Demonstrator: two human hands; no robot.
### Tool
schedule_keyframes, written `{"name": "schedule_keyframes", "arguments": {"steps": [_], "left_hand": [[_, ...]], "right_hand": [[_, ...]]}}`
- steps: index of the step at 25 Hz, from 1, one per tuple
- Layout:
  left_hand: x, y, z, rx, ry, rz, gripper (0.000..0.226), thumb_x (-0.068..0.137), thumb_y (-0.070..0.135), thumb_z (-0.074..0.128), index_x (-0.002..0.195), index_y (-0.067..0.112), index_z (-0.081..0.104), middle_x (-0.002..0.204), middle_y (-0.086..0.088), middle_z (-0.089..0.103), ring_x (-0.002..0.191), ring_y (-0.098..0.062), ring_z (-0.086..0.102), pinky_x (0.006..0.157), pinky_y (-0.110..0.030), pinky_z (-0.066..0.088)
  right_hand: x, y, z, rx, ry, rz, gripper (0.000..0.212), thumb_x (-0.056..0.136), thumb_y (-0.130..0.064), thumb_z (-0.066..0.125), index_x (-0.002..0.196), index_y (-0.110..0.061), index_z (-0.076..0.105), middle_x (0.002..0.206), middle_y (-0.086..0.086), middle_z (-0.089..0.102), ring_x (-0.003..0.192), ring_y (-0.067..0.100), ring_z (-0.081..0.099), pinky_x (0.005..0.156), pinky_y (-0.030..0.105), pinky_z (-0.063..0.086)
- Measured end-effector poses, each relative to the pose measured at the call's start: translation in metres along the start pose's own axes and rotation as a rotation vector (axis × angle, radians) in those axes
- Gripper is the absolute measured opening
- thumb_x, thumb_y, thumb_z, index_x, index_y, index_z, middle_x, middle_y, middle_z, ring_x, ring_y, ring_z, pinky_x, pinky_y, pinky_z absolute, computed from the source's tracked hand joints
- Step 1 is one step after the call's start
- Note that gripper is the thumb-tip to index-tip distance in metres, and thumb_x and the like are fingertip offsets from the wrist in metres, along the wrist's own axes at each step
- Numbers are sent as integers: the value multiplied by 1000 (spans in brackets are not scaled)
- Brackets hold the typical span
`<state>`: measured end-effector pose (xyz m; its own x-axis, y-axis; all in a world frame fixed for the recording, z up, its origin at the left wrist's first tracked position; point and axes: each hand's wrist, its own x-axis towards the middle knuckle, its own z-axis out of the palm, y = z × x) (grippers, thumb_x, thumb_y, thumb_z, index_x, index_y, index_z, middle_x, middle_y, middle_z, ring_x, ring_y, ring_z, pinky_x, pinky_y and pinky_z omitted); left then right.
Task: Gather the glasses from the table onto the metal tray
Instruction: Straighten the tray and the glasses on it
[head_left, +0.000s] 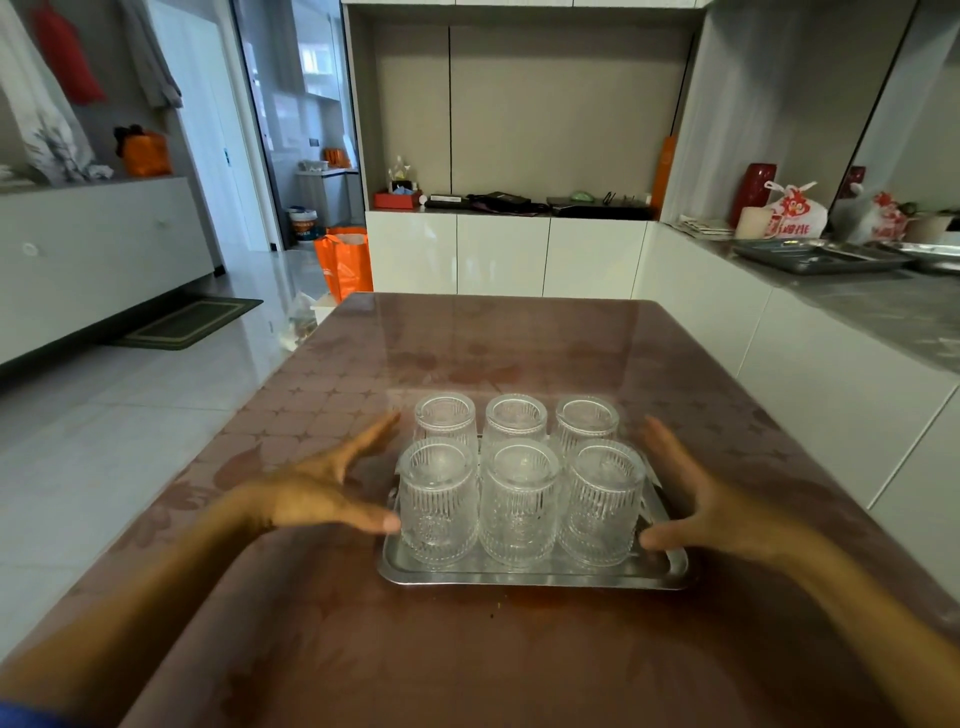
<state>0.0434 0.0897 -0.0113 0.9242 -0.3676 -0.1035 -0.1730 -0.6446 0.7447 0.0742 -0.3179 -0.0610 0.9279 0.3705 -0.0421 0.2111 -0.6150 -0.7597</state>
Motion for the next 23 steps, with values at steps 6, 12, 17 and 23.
{"name": "schedule_keyframes", "arguments": {"steps": [6, 12, 17, 23], "left_hand": [[37, 31, -38, 225, -97, 77, 108, 53, 72, 80, 140, 67, 16, 156, 30, 16, 143, -3, 15, 116, -40, 12], [78, 63, -31, 538, -252, -137, 101, 64, 61, 81, 148, 42, 29, 162, 10, 22, 149, -22, 21, 117, -46, 22], [78, 51, -29, 529, -239, -107, 90, 67, 58, 80, 144, 44, 35, 161, 10, 23, 149, -22, 21, 117, -47, 22], [77, 50, -30, 513, -231, -112, 89, 68, 57, 80, 144, 45, 35, 162, 9, 22, 149, -23, 19, 118, -48, 21]], "right_hand": [[30, -102, -16, -296, -123, -238, 98, 53, -72, 80, 137, -60, 31, 155, -24, 25, 136, 4, 30, 104, 34, 32], [93, -128, 5, -490, -361, -7, 101, 65, -58, 83, 149, -34, 32, 162, -8, 18, 145, 21, 23, 116, 46, 24], [95, -116, 11, -430, -251, -80, 85, 68, -58, 80, 141, -32, 46, 160, -7, 26, 143, 20, 28, 114, 44, 27], [74, -96, -26, -341, -180, -80, 87, 64, -60, 80, 140, -37, 44, 155, -11, 35, 139, 17, 34, 108, 37, 30]]}}
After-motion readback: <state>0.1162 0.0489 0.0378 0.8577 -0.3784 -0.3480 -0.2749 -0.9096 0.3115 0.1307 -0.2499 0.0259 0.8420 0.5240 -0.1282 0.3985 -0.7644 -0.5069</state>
